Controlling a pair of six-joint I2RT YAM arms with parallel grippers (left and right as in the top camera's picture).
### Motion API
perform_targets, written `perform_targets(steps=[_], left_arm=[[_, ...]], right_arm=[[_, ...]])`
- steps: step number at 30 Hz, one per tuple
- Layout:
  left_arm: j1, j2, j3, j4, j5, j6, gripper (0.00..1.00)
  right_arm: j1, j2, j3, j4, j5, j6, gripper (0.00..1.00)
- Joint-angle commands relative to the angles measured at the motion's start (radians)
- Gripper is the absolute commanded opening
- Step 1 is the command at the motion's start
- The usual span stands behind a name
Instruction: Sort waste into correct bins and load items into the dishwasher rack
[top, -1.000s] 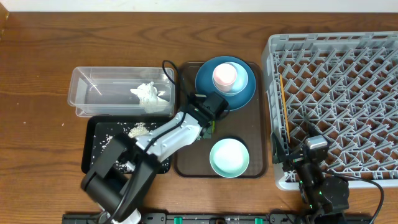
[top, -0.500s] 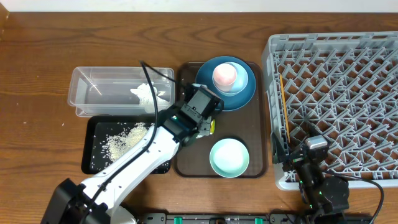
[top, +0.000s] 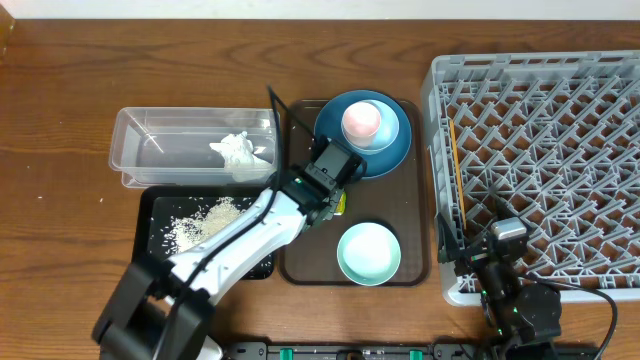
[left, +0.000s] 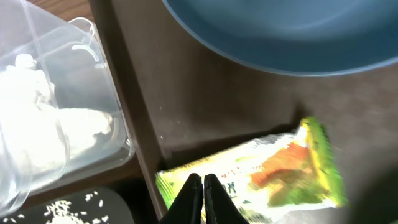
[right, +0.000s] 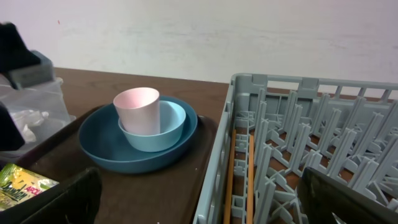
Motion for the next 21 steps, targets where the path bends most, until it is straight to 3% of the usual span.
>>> perform_targets(steps=[1, 15, 21], left_arm=[[0.006, 0.058, -0.004, 0.020, -0.063, 0.052, 0.06], [0.087, 0.227, -0.005, 0.091, -0.054, 0.053, 0.06], [0.087, 0.225, -0.004, 0.011, 0.097, 0.050, 0.07]], right_arm=[[0.003, -0.002, -0.004, -0.001, 0.006, -0.008, 0.99], [0.003, -0.002, -0.004, -0.001, 0.007, -0.008, 0.99], [0.003, -0.002, -0.004, -0.001, 0.006, -0.008, 0.99]])
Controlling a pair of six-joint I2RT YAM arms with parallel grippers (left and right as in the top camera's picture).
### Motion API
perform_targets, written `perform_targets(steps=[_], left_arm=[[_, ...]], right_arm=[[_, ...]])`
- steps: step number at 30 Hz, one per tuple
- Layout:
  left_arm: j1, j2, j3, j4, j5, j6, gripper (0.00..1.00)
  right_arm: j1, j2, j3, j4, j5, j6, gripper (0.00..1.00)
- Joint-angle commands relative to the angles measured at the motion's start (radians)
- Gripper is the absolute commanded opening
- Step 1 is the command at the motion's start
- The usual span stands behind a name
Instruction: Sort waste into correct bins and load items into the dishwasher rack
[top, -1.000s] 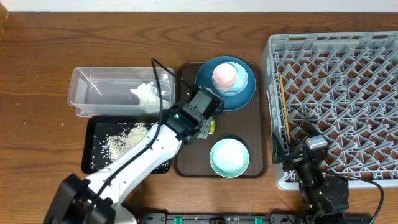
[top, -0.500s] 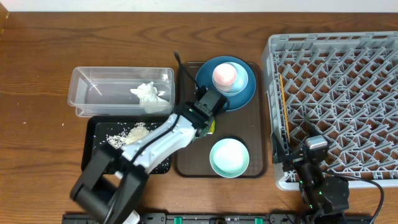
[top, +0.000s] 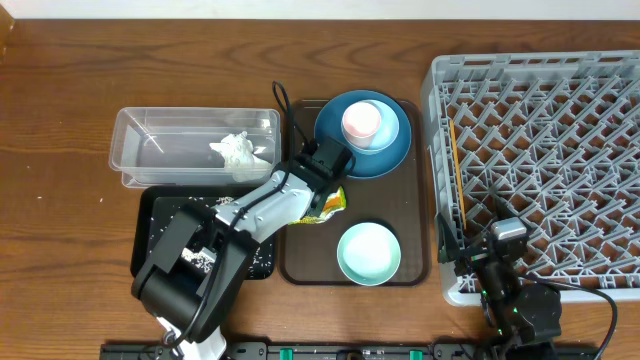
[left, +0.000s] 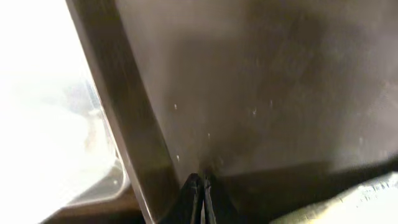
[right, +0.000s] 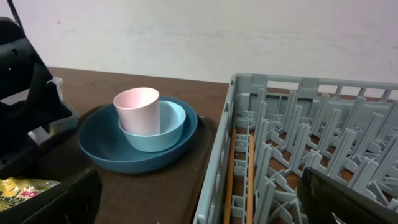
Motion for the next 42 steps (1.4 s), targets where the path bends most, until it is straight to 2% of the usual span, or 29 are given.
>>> perform_targets(steps=[1, 7, 12, 15, 16, 19, 25, 30, 32, 34, 36, 42], left_arm=[[0.003, 0.004, -0.006, -0.048, 0.151, 0.010, 0.07], [0.003, -0.001, -0.006, -0.113, 0.319, 0.009, 0.07], [0.005, -0.034, 0.002, -0.131, 0.325, 0.010, 0.08], [0.015, -0.064, 0.019, -0.131, 0.322, 0.010, 0.16], [0.020, -0.075, 0.023, -0.131, 0.318, 0.009, 0.23], [0.043, -0.115, 0.029, -0.131, 0.282, -0.017, 0.34], [0.119, -0.185, 0.029, -0.147, 0.245, -0.220, 0.39], [0.143, -0.206, 0.028, -0.153, 0.410, -0.379, 0.40], [0.135, -0.206, 0.023, -0.152, 0.454, -0.417, 0.47], [0.120, -0.206, 0.012, -0.143, 0.452, -0.445, 0.50], [0.106, -0.205, -0.001, -0.120, 0.453, -0.466, 0.59], [0.069, -0.204, -0.006, -0.070, 0.453, -0.483, 0.77]], right_arm=[[0.003, -0.002, -0.004, -0.001, 0.007, -0.008, 0.99], [0.003, -0.002, -0.004, -0.001, 0.007, -0.008, 0.99], [0.003, -0.002, -0.004, -0.001, 0.007, -0.008, 0.99], [0.003, -0.002, -0.004, -0.001, 0.007, -0.008, 0.99], [0.003, -0.002, -0.004, -0.001, 0.007, -0.008, 0.99], [0.003, -0.002, -0.004, -0.001, 0.007, -0.008, 0.99], [0.003, -0.002, -0.004, -0.001, 0.007, -0.008, 0.99], [0.003, -0.002, -0.004, -0.001, 0.007, -0.008, 0.99], [0.003, -0.002, -0.004, -0.001, 0.007, -0.008, 0.99], [0.003, -0.002, -0.004, -0.001, 0.007, -0.008, 0.99], [0.003, -0.002, -0.004, -0.001, 0.007, -0.008, 0.99], [0.003, -0.002, -0.004, -0.001, 0.007, -0.008, 0.99]])
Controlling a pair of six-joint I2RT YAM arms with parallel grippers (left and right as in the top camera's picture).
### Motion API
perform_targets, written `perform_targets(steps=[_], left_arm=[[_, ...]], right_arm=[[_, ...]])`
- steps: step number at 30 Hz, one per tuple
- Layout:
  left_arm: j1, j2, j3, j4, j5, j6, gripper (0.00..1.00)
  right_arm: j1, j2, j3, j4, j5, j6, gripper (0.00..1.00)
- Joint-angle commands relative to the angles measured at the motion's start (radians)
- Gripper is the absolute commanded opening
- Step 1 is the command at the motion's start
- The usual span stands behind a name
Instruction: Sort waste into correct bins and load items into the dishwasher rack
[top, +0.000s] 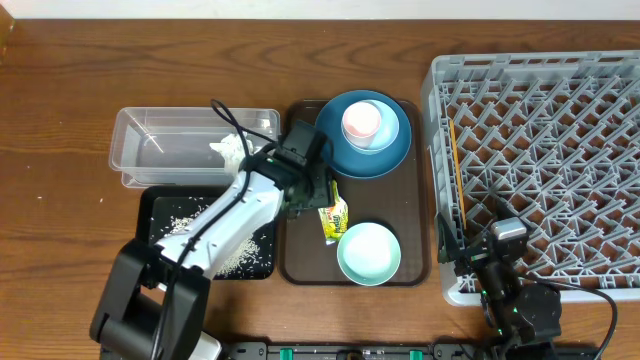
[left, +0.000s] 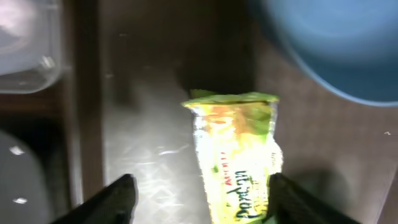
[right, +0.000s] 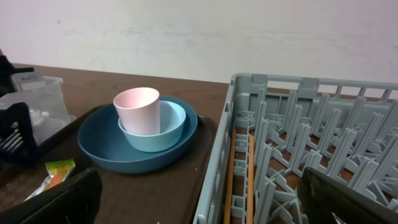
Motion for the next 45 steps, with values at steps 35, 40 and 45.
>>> perform_targets(steps=[35, 40, 45], left_arm=[[-0.175, 0.164, -0.012, 0.087, -0.274, -0.187, 0.82], [-0.175, 0.164, -0.012, 0.078, -0.274, -0.187, 0.57], [-0.175, 0.164, -0.012, 0.068, -0.275, -0.187, 0.36]], right_arm=[[0.003, -0.002, -0.004, -0.001, 0.007, -0.008, 0.99], [0.003, -0.002, -0.004, -0.001, 0.007, -0.008, 0.99], [0.003, -0.002, -0.004, -0.001, 0.007, -0.008, 0.99]])
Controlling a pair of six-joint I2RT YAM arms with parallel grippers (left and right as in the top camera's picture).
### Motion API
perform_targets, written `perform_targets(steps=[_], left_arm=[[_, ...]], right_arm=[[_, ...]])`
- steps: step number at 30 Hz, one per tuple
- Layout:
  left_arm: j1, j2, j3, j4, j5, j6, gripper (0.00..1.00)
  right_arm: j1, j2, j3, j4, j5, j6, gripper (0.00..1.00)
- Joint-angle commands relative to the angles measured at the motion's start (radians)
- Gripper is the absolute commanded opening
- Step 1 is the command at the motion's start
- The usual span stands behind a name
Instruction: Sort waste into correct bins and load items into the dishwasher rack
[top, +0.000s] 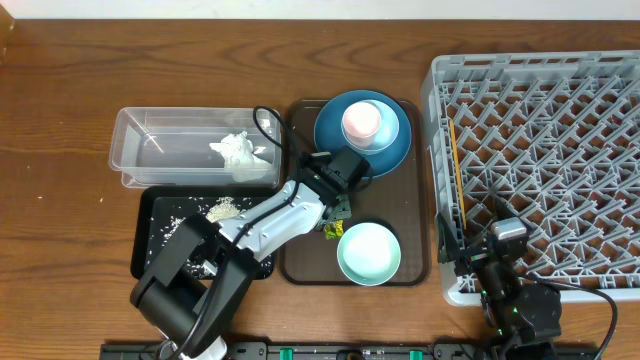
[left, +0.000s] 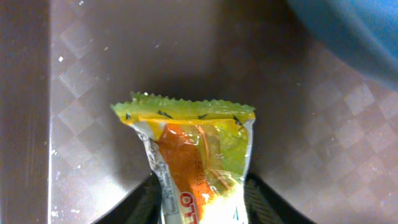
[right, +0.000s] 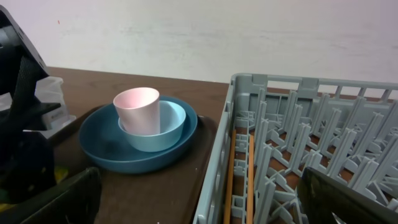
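A yellow-green snack wrapper (left: 199, 149) lies on the brown tray (top: 300, 262), just left of the mint bowl (top: 368, 252). My left gripper (left: 202, 202) is down over it. Its fingers (left: 152, 200) press the wrapper's two sides, and the wrapper is pinched narrower between them. In the overhead view the left gripper (top: 336, 210) covers most of the wrapper (top: 329, 229). A pink cup (top: 361, 120) stands in a light blue bowl on the dark blue plate (top: 392, 155). My right gripper (right: 199, 208) rests open by the grey rack (top: 560, 150), holding nothing.
A clear bin (top: 160, 150) with crumpled white paper stands left of the tray. Below it is a black tray (top: 155, 235) with scattered rice. Chopsticks (right: 239, 168) lie along the rack's near-left edge. The plate's rim (left: 348, 37) is close beyond the wrapper.
My left gripper was wide open above the tray with the wrapper ahead of it. Now it has moved onto the wrapper and its jaws have closed in on the wrapper's sides. The right arm is unchanged.
My left gripper was first shut with its tips at the wrapper's edge beside the plate, then shut and close to the tray floor. Later it stood open above the wrapper, which had turned lengthwise nearer the mint bowl. Now its jaws grip the wrapper. The right arm stayed put.
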Motion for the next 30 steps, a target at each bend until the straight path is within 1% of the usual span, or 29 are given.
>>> perform_targets(steps=[1, 6, 7, 9, 14, 20, 24, 28, 30], left_arm=[[0.000, 0.007, -0.009, -0.010, -0.020, 0.002, 0.34], [0.000, 0.007, -0.009, -0.010, -0.020, 0.003, 0.20], [0.000, 0.006, -0.009, -0.009, -0.020, 0.007, 0.14], [0.001, 0.002, -0.008, -0.011, -0.021, 0.010, 0.06], [0.001, -0.029, -0.007, -0.013, -0.028, 0.029, 0.06], [0.001, -0.115, -0.007, -0.026, -0.036, 0.051, 0.06], [0.001, -0.196, -0.007, -0.067, -0.089, 0.057, 0.06], [0.006, -0.283, -0.007, -0.107, -0.183, 0.063, 0.06], [0.022, -0.322, -0.007, -0.108, -0.185, 0.074, 0.06]], right_arm=[[0.003, -0.002, -0.004, -0.001, 0.007, -0.008, 0.99], [0.003, -0.002, -0.004, -0.001, 0.007, -0.008, 0.99], [0.003, -0.002, -0.004, -0.001, 0.007, -0.008, 0.99], [0.003, -0.002, -0.004, -0.001, 0.007, -0.008, 0.99], [0.003, -0.002, -0.004, -0.001, 0.007, -0.008, 0.99], [0.003, -0.002, -0.004, -0.001, 0.007, -0.008, 0.99], [0.003, -0.002, -0.004, -0.001, 0.007, -0.008, 0.99], [0.003, -0.002, -0.004, -0.001, 0.007, -0.008, 0.99], [0.003, -0.002, -0.004, -0.001, 0.007, -0.008, 0.99]])
